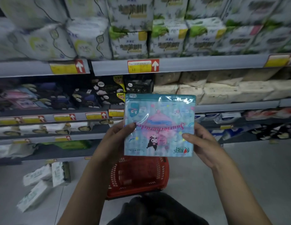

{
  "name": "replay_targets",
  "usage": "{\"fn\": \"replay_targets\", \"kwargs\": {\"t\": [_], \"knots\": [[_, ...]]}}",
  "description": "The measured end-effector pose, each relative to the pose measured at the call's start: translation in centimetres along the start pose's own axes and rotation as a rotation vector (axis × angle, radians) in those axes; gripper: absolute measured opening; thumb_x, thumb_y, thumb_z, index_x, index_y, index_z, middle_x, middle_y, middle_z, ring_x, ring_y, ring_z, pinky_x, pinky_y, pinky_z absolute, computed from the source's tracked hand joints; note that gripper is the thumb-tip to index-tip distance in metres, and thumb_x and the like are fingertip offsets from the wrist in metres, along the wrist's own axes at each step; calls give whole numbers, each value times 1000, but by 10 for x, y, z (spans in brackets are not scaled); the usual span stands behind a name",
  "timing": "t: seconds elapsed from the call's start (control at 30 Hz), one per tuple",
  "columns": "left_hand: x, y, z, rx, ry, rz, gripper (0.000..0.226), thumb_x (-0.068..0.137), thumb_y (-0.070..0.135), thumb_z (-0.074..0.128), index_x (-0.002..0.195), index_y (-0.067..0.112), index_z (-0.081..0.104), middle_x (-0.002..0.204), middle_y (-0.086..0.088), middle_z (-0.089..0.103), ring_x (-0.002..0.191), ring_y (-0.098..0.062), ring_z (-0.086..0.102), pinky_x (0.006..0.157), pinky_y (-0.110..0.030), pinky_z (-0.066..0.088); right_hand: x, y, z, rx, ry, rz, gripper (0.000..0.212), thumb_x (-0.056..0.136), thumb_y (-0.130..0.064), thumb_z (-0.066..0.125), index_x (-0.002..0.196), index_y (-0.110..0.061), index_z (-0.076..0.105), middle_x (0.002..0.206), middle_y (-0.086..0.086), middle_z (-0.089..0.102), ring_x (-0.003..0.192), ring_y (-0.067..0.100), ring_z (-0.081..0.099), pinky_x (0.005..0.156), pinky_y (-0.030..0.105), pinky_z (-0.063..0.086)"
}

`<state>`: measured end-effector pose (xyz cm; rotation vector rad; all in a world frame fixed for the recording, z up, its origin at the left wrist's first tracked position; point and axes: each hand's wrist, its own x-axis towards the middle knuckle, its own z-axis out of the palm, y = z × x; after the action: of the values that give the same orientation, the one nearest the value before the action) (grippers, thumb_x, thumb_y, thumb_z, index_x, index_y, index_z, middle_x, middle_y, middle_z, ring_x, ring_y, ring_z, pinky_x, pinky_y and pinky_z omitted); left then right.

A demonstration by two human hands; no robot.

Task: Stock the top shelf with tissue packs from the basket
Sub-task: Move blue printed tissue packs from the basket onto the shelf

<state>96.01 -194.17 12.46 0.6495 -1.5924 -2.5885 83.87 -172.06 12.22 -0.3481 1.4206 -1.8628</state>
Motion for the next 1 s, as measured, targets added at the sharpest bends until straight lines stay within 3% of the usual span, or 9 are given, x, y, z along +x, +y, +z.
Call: {"fn": "replay_targets", "kwargs": {"t": [0.13, 0.2, 0.33, 0.43, 0.6, 0.67, 0.77, 0.9, 1.0], "knots": [[-3, 17, 9, -11, -33, -1, 24, 75, 31, 70, 87, 10, 73, 97, -23, 70, 85, -36, 71, 63, -39, 59, -4, -18, 2, -39, -1, -47, 51, 42, -39, 93, 89, -32, 74, 96, -3, 74, 86, 16, 71, 64, 27, 56], [-5, 23, 14, 10, -63, 24, 32, 73, 36, 78, 89, 9, 71, 95, -21, 71, 85, -36, 71, 64, -38, 59, -5, -25, 3, -42, 16, -46, 44, 52, -23, 88, 93, -27, 72, 95, -2, 74, 86, 18, 70, 62, 27, 56], [-6, 28, 28, -7, 46, 91, 23, 83, 22, 61, 97, 4, 65, 95, -23, 70, 81, -34, 71, 65, -39, 61, 0, -32, 5, -22, 25, -86, 71, 34, -37, 94, 96, -20, 66, 91, -1, 75, 82, 15, 71, 62, 26, 56], [-5, 32, 36, 8, 67, 132, 32, 81, 24, 57, 104, 3, 65, 99, -23, 71, 83, -33, 70, 67, -38, 60, 2, -39, 7, 5, 44, -121, 32, 54, -12, 77, 81, -28, 74, 84, -3, 75, 76, 12, 71, 61, 26, 57], [-4, 38, 31, 85, 28, 145, 24, 87, 22, 56, 107, 8, 60, 96, -13, 73, 84, -27, 71, 66, -36, 60, 7, -41, 9, 29, 33, -152, 23, 59, -17, 79, 79, -26, 75, 83, -2, 75, 74, 14, 71, 57, 26, 56], [1, 42, 23, 172, 45, 164, 36, 87, 25, 64, 119, 10, 58, 109, -12, 71, 95, -29, 70, 73, -40, 59, 9, -42, 9, 20, 22, -161, 26, 55, -22, 84, 79, -29, 76, 83, -2, 75, 73, 13, 71, 56, 26, 56], [5, 62, 12, 206, 207, 239, 80, 69, 40, 75, 139, 19, 44, 132, -2, 61, 121, -23, 59, 100, -48, 47, 13, -50, 4, 5, 59, -179, 31, 65, -3, 66, 89, -21, 70, 82, -1, 75, 71, 13, 71, 54, 26, 56], [2, 87, 4, 266, 202, 392, 71, 64, 30, 79, 127, 37, 46, 127, 13, 58, 122, -8, 55, 97, -32, 45, 21, -71, -5, -108, 38, -209, 47, 64, 3, 70, 106, -17, 61, 92, 0, 74, 79, 16, 71, 59, 27, 57], [5, 101, 7, 437, 157, 418, 82, 63, 31, 85, 132, 37, 41, 133, 14, 56, 128, -5, 49, 107, -36, 40, 26, -87, -8, -213, 7, -216, 46, 65, -2, 71, 107, -18, 60, 94, -2, 74, 82, 15, 71, 60, 25, 57]]}}
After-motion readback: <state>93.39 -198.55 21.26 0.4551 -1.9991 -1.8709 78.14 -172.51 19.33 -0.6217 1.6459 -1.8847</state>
